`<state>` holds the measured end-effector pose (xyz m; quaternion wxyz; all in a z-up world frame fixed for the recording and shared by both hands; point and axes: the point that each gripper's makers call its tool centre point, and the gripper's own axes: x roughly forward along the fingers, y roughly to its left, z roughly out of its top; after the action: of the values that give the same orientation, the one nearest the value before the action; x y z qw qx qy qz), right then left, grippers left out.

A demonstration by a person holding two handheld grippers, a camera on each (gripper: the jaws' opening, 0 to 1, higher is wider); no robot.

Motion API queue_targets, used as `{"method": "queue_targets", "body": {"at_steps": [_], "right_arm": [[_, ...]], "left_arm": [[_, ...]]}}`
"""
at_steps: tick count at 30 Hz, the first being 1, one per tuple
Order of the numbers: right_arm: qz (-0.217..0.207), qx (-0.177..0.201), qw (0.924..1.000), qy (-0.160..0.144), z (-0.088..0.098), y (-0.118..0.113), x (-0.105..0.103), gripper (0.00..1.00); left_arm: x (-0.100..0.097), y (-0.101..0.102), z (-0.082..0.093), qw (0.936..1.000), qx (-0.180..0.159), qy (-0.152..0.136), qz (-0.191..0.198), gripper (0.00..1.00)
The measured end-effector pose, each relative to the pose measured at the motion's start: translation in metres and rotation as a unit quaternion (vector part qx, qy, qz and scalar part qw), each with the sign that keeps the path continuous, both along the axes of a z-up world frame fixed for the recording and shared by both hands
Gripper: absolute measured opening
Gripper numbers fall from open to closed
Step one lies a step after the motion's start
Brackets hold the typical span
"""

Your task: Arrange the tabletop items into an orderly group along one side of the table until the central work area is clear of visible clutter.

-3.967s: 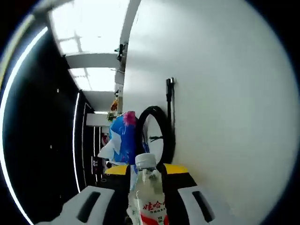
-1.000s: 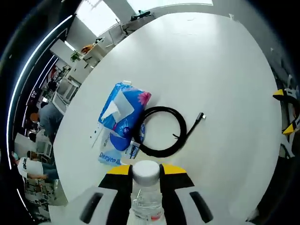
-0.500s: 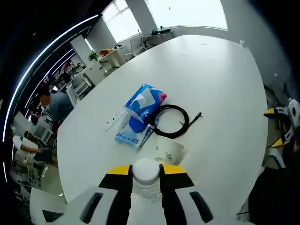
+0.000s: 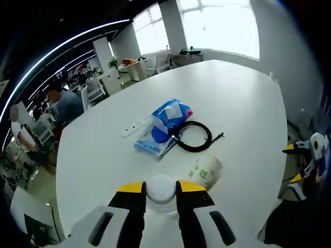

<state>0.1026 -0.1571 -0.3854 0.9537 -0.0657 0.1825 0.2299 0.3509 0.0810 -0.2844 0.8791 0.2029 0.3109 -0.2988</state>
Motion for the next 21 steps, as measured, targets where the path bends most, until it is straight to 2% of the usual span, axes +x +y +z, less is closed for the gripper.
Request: {"method": "queue_targets", "body": {"at_steps": [4, 9, 12, 15, 17, 18, 19, 20, 21], "right_arm": [[-0.006, -0.003, 0.9998, 0.018, -0.013, -0.002, -0.002, 0.60], [-0.014, 0.002, 0.9996, 0.023, -0.016, -0.007, -0.001, 0.60], [-0.015, 0.000, 0.9996, 0.023, -0.016, -0.009, 0.000, 0.59], [-0.014, -0.002, 0.9997, 0.022, -0.016, -0.008, 0.002, 0.59], [-0.012, -0.008, 0.9997, 0.019, -0.016, -0.008, 0.002, 0.60], [-0.012, -0.011, 0.9997, 0.018, -0.016, -0.007, 0.003, 0.60], [-0.010, -0.012, 0.9997, 0.017, -0.015, -0.007, 0.003, 0.60], [-0.007, -0.010, 0.9998, 0.014, -0.015, -0.006, 0.004, 0.60], [-0.006, -0.008, 0.9999, 0.012, -0.014, -0.006, 0.004, 0.60]], "left_arm": [[0.003, 0.002, -0.001, 0.9993, -0.037, 0.005, 0.001, 0.21], [0.004, -0.001, -0.002, 0.9989, -0.046, 0.007, -0.003, 0.21], [-0.005, -0.006, -0.006, 0.9989, -0.047, 0.004, -0.002, 0.21], [-0.012, -0.010, -0.009, 0.9989, -0.046, -0.011, -0.001, 0.22], [-0.005, -0.006, -0.006, 0.9978, -0.054, -0.034, 0.017, 0.23], [-0.001, -0.005, -0.005, 0.9969, -0.058, -0.045, 0.027, 0.28], [0.004, 0.000, -0.003, 0.9956, -0.043, -0.072, 0.042, 0.33], [0.006, 0.007, -0.007, 0.9946, -0.012, -0.089, 0.051, 0.37], [0.007, 0.009, -0.009, 0.9927, -0.003, -0.104, 0.060, 0.39]]}}
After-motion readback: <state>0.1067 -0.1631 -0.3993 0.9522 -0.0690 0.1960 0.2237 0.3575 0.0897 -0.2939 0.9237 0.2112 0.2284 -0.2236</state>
